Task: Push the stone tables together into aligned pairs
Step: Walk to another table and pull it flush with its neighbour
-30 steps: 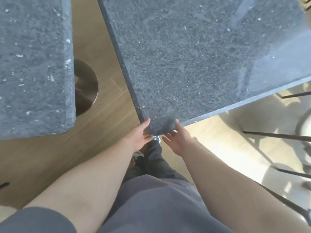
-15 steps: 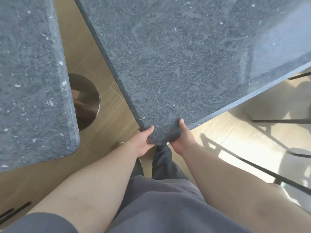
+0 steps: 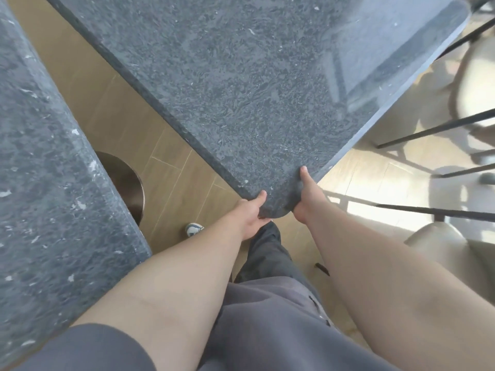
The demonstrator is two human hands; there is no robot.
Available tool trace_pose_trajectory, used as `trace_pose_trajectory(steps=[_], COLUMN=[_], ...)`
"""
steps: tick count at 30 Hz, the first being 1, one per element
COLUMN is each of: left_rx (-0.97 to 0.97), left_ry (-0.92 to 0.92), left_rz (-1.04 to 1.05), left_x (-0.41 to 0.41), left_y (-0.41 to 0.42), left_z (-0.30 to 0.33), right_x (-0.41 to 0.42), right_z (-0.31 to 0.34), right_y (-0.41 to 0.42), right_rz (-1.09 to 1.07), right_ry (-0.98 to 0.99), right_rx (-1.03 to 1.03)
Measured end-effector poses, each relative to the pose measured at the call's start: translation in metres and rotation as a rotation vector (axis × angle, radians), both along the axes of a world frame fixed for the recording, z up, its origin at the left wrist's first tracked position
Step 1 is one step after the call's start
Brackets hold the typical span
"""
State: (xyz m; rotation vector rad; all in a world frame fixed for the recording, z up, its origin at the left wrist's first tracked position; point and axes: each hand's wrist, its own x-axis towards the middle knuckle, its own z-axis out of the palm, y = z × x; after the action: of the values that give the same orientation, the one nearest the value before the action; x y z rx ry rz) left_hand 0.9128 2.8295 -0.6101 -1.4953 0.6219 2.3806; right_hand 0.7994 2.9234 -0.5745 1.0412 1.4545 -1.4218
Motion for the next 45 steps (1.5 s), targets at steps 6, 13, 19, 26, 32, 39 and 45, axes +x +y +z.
trace_pose_trajectory(steps=[6, 13, 19, 26, 32, 39, 45], left_rx=[-0.007, -0.086, -0.157, -0.208, -0.431, -0.076, 0.009], left_ry=[-0.008, -0.038, -0.083, -0.125, -0.295, -0.170, -0.080], left_rz=[-0.061, -0.133, -0.136, -0.055, 0.253, 0.934, 1.006], left_x=[0.042, 0.111, 0.147, 0.150, 0.141, 0.097, 0.047], left_y=[-0.046, -0.125, -0.170, -0.164, -0.120, -0.035, 0.000], left_z=[-0.001, 0.003, 0.006, 0.010, 0.008, 0.016, 0.030], right_x=[0.049, 0.124, 0.161, 0.153, 0.107, 0.045, 0.020], right_z=[0.014, 0.024, 0.041, 0.028, 0.012, 0.014, 0.005], right_y=[-0.042, -0.118, -0.161, -0.144, -0.101, -0.057, -0.041], right_rz=[-0.064, -0.210, -0.216, -0.145, 0.143, 0.235, 0.159], right_ry=[-0.047, -0.133, -0.157, -0.266, -0.374, -0.267, -0.240], right_rx=[-0.045, 0.030, 0.001, -0.102, -0.212, -0.205, -0.243])
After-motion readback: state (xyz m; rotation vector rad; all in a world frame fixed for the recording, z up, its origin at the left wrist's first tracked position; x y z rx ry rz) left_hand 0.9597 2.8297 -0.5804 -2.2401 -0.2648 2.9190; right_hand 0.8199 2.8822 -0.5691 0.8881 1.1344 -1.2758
